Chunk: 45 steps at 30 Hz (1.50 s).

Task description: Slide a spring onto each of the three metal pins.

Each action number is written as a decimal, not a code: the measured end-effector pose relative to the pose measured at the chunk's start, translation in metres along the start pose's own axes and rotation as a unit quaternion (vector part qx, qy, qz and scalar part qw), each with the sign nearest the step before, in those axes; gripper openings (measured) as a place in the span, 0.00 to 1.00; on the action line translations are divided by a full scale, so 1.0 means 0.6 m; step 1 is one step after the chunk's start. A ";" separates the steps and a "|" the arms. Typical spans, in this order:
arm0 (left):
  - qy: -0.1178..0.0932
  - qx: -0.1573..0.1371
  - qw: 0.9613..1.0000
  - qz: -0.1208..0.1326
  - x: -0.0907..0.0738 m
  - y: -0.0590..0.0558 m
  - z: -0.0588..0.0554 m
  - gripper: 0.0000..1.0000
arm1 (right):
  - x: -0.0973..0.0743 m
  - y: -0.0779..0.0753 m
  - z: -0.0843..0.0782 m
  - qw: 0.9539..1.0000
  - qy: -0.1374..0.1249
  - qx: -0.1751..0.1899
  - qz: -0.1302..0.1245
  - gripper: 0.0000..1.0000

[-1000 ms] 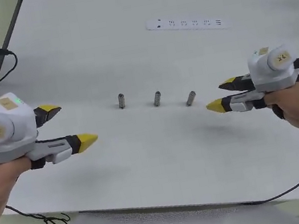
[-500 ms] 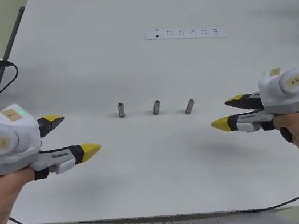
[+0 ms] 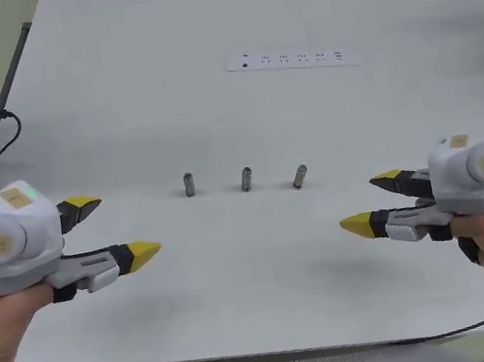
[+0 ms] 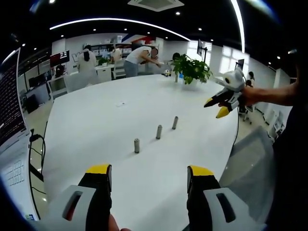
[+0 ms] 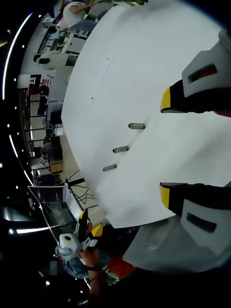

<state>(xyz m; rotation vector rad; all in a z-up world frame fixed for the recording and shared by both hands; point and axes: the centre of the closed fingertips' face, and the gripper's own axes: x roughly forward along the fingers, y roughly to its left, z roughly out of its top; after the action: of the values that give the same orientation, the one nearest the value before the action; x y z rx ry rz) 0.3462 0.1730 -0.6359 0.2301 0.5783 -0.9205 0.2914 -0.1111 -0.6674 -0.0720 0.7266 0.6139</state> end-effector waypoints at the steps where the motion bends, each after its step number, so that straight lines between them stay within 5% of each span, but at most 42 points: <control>1: 0.000 -0.001 1.000 0.000 0.000 0.000 0.000 0.59 | -0.002 -0.001 -0.001 1.000 -0.003 0.002 -0.003 0.57; 22: 0.000 -0.018 1.000 0.006 -0.006 -0.015 -0.013 0.61 | -0.018 0.041 -0.013 0.999 -0.033 0.035 -0.011 0.69; 45: -0.004 -0.021 1.000 0.019 -0.011 -0.013 -0.007 0.64 | -0.014 0.047 -0.011 0.998 -0.040 0.036 -0.011 0.72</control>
<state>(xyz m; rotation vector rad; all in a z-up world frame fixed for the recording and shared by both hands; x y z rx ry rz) 0.3353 0.1746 -0.6355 0.1978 0.5840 -0.8720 0.2670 -0.0937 -0.6627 0.0104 0.6687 0.5660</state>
